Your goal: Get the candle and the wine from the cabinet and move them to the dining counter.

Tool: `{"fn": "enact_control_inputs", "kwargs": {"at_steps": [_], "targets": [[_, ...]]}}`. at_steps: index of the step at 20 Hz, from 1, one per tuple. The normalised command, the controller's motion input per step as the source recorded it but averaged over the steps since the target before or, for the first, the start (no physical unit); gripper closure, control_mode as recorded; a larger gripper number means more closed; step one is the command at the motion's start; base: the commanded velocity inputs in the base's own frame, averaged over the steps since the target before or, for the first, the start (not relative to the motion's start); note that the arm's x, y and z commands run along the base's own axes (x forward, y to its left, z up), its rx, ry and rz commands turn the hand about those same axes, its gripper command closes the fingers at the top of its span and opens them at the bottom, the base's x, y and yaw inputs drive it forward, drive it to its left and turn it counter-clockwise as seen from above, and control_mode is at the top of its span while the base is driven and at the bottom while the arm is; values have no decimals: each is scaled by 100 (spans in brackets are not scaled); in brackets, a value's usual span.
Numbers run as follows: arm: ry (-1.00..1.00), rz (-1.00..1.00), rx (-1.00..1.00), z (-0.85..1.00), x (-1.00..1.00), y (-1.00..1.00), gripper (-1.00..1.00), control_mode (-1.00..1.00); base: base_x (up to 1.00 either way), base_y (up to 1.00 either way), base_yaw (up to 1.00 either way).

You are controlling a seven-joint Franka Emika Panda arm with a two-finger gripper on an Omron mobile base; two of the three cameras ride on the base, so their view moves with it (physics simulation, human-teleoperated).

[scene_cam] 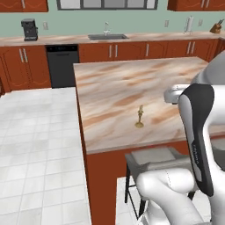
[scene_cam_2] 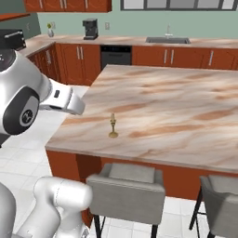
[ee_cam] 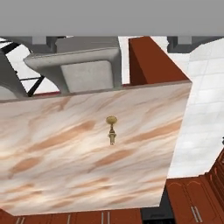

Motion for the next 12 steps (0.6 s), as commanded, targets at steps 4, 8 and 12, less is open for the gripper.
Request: {"fn": "enact_control_inputs", "kwargs": {"at_steps": [4, 8, 12], "targets": [[0, 0, 0, 0, 0, 0, -100, 100, -100, 60, 16], [0, 0, 0, 0, 0, 0, -100, 100, -97, 100, 52], [0, 0, 0, 0, 0, 0, -100, 100, -69, 100, 74]]}}
